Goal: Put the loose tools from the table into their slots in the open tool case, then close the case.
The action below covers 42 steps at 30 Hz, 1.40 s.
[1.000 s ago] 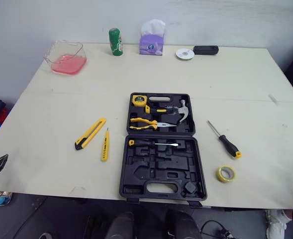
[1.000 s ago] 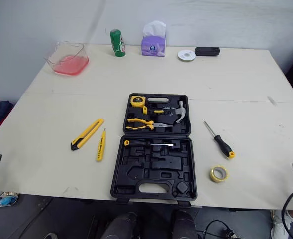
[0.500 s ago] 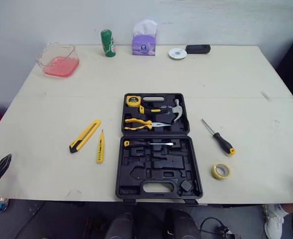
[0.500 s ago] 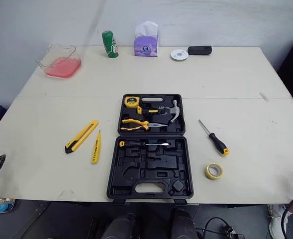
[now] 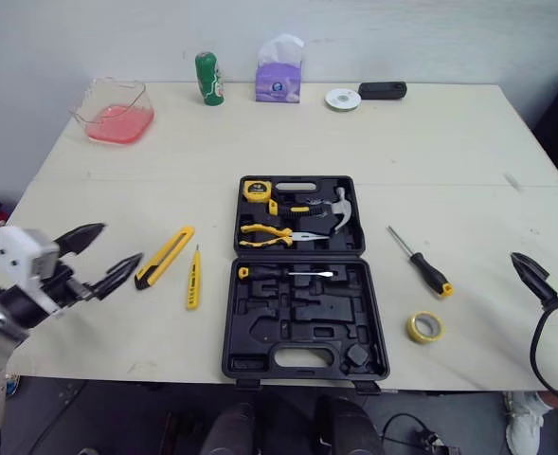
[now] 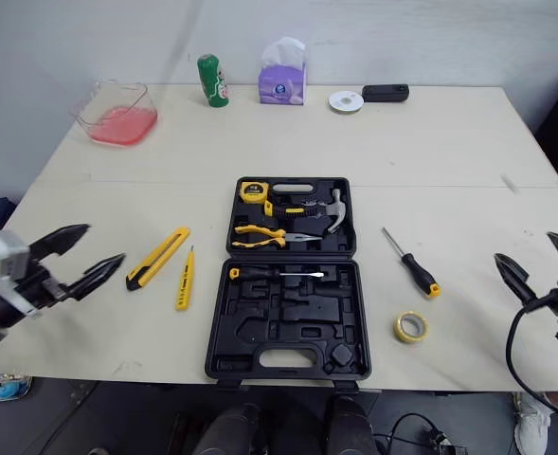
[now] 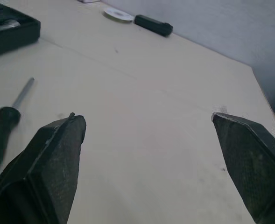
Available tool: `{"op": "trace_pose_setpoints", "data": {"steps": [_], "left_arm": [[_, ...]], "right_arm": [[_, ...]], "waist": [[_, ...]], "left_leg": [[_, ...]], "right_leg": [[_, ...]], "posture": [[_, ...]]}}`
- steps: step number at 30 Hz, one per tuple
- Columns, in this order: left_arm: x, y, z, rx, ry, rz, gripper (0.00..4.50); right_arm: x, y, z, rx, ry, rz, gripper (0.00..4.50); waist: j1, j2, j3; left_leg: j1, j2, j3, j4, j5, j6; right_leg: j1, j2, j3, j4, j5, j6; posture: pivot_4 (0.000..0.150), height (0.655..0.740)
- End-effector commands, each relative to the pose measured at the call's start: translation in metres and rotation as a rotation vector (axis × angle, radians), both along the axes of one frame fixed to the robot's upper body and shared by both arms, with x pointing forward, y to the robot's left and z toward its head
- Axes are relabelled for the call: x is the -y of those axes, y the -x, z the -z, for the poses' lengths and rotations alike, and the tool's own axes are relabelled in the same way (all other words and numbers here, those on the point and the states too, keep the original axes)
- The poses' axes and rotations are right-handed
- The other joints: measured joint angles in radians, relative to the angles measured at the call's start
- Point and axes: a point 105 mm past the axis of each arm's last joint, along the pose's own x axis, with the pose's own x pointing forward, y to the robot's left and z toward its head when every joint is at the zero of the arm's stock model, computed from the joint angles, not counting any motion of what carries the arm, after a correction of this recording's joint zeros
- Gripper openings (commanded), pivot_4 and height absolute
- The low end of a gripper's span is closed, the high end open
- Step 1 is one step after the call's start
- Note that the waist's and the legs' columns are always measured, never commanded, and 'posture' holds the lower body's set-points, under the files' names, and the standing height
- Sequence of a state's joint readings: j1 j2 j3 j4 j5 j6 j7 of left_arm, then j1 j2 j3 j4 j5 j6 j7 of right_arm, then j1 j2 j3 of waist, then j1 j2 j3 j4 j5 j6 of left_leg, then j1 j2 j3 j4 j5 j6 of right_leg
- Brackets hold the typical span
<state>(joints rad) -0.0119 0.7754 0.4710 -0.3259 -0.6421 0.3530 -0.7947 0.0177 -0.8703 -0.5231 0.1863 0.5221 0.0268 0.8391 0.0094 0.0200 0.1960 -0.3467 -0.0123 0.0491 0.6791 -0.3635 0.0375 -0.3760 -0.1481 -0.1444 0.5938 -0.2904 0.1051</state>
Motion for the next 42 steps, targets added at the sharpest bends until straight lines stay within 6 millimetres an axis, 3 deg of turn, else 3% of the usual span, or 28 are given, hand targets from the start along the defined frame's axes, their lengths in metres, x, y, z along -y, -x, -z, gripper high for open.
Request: {"op": "trace_pose_setpoints", "data": {"steps": [1,5,10,18,23,26,37,42], "left_arm": [[0.029,0.011,-0.012,0.001,-0.016,0.171,4.43],[0.074,0.020,-0.020,0.000,-0.044,0.395,4.43],[0.097,0.024,-0.019,0.029,-0.050,0.485,4.43],[0.107,0.030,-0.006,-0.061,-0.010,0.528,4.43],[0.115,0.033,-0.009,-0.046,-0.001,0.574,4.43],[0.121,0.037,-0.009,-0.050,-0.008,0.610,4.43],[0.123,0.043,-0.005,-0.104,-0.014,0.661,4.43],[0.121,0.045,-0.004,-0.129,0.001,0.662,4.50]], "right_arm": [[-0.016,-0.001,-0.010,-0.082,-0.050,-0.058,4.50],[-0.038,-0.001,-0.003,-0.305,-0.070,-0.130,4.50],[-0.061,-0.001,-0.001,-0.396,-0.112,-0.159,4.50],[-0.073,-0.002,0.016,-0.454,-0.069,-0.094,4.50],[-0.079,-0.001,0.030,-0.507,-0.044,-0.092,4.50],[-0.074,-0.005,0.037,-0.525,-0.014,-0.025,4.50],[-0.074,-0.013,0.049,-0.597,-0.037,-0.046,4.50],[-0.076,-0.018,0.050,-0.581,-0.018,-0.040,2.21]], "waist": [[0.004,0.000,0.000],[0.011,0.001,0.000],[0.017,0.001,0.000],[0.019,0.000,0.000],[0.020,0.000,0.000],[0.019,0.000,0.000],[0.017,0.000,0.000],[0.017,0.000,0.000]], "left_leg": [[-0.001,0.000,0.000,0.001,0.000,0.000],[-0.004,0.000,0.000,0.002,0.000,0.001],[-0.006,0.000,-0.001,0.002,0.001,0.001],[-0.006,0.000,-0.001,0.003,0.001,0.002],[-0.006,0.001,-0.001,0.003,0.001,0.001],[-0.006,0.001,-0.001,0.003,0.001,0.001],[-0.006,0.002,0.000,0.004,0.001,0.001],[-0.006,0.002,0.000,0.004,0.001,0.001]], "right_leg": [[0.000,0.000,0.000,0.000,0.000,0.000],[-0.001,0.002,-0.002,0.000,0.001,0.001],[-0.001,0.003,-0.002,-0.001,0.002,0.002],[-0.001,0.012,0.001,-0.002,0.002,0.004],[-0.001,0.013,0.002,-0.002,0.002,0.004],[-0.001,0.014,0.002,-0.002,0.003,0.004],[-0.001,0.015,0.003,-0.002,0.003,0.004],[-0.001,0.015,0.003,-0.002,0.003,0.004]], "posture": [[0.150,0.7400],[0.150,0.7400],[0.150,0.7400],[0.150,0.7400],[0.150,0.7400],[0.150,0.7400],[0.150,0.7400],[0.150,0.7400]]}}
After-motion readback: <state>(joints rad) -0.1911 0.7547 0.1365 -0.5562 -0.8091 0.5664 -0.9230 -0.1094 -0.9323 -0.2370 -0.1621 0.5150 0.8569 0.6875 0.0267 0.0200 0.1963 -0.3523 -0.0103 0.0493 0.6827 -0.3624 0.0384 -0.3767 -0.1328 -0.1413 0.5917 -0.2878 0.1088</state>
